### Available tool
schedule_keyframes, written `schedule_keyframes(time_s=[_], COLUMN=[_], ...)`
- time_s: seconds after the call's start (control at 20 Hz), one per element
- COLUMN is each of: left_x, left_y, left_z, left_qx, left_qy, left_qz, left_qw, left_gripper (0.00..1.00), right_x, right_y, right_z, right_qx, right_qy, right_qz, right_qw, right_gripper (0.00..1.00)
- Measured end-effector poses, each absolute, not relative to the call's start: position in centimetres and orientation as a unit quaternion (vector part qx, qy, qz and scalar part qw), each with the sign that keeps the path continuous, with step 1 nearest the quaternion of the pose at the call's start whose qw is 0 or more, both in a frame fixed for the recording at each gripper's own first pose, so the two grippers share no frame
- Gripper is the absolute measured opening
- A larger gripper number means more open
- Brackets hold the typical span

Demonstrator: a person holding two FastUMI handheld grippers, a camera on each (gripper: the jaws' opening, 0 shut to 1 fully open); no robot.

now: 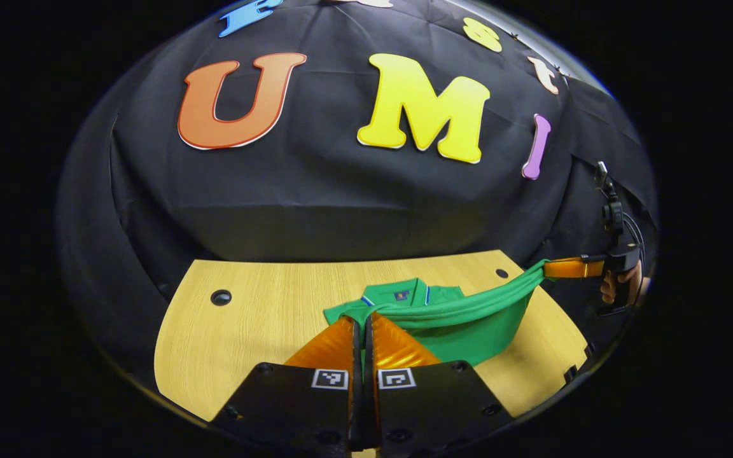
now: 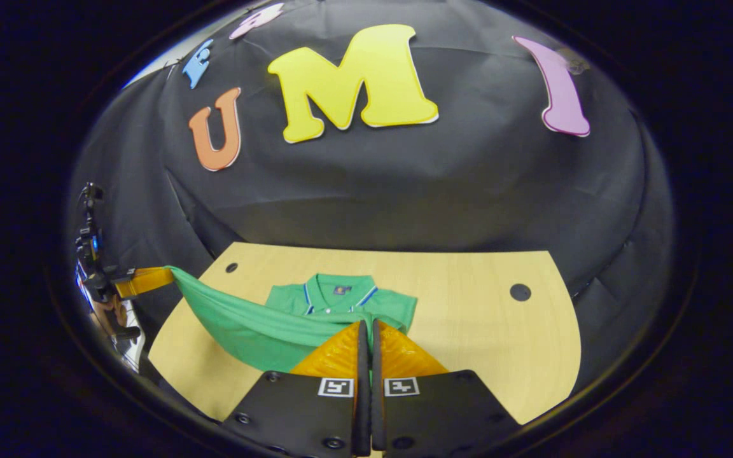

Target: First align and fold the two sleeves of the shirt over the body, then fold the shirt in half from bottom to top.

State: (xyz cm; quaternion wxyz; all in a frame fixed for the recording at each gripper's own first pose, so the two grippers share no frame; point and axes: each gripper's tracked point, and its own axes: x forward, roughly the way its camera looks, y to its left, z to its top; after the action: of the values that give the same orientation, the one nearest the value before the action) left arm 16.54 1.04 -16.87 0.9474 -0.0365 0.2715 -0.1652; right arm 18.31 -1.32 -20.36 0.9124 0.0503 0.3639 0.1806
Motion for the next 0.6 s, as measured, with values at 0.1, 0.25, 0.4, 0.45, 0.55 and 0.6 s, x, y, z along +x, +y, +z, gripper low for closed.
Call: schedule_keyframes(time_s=[0.1,0.25,0.4,0.45,0.55,0.6], left_x=[18.8,20.9,22.3,22.8,23.9,24.5], left_y=[1.0,0.7,0.7,0.7,0.7,0.5], left_z=[-17.0,-18.4,-20.7,-21.6,-23.7,-24.6], left_qx=[-0.04,-0.041,-0.046,-0.048,-0.05,-0.052], left_qy=[0.265,0.268,0.28,0.285,0.297,0.301], left_qz=[-0.162,-0.157,-0.148,-0.144,-0.135,-0.133], left_qw=[0.95,0.95,0.947,0.946,0.944,0.943], left_gripper=[0.03,0.03,0.03,0.03,0.03,0.03], right_x=[20.0,22.3,24.1,24.6,25.5,26.0], right_y=[-0.8,0.0,0.6,0.6,0.8,0.8], right_z=[-20.8,-22.0,-24.0,-24.9,-26.6,-27.6], right_qx=[0.053,0.052,0.041,0.036,0.037,0.039], right_qy=[0.36,0.356,0.358,0.361,0.37,0.374], right_qz=[0.177,0.171,0.171,0.17,0.168,0.166], right_qw=[0.914,0.917,0.917,0.916,0.913,0.912], right_gripper=[0.03,0.03,0.03,0.03,0.03,0.03])
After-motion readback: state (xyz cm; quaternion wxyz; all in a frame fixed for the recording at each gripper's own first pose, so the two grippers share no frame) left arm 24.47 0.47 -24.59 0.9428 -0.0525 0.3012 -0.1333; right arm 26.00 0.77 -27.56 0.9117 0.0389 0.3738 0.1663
